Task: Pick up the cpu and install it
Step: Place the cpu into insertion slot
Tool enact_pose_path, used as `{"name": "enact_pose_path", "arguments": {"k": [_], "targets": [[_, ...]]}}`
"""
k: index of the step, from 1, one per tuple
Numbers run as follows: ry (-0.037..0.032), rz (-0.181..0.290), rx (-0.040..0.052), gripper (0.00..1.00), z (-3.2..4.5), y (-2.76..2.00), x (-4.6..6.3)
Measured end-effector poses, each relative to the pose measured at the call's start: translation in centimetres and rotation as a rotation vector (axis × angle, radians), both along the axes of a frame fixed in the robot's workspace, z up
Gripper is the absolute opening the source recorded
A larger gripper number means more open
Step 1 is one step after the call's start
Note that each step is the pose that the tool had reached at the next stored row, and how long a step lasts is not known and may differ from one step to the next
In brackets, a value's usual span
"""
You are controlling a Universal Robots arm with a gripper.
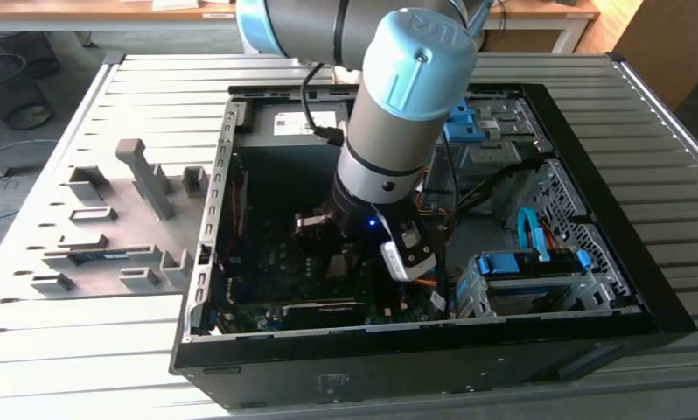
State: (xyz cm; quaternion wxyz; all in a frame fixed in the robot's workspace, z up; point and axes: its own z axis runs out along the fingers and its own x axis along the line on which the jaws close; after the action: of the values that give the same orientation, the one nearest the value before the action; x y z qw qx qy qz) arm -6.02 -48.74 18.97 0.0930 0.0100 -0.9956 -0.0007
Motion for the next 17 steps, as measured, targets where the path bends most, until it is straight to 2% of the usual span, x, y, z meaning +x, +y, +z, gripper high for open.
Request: {"name": "enact_pose_path", "arguments": {"k": [5,17], "targets": [[0.0002,0.0,0.0,0.46,-0.05,-0.25,0.01],[0.0002,0.0,-0.0001,0.46,-0.11,-0.28,-0.23]]}}
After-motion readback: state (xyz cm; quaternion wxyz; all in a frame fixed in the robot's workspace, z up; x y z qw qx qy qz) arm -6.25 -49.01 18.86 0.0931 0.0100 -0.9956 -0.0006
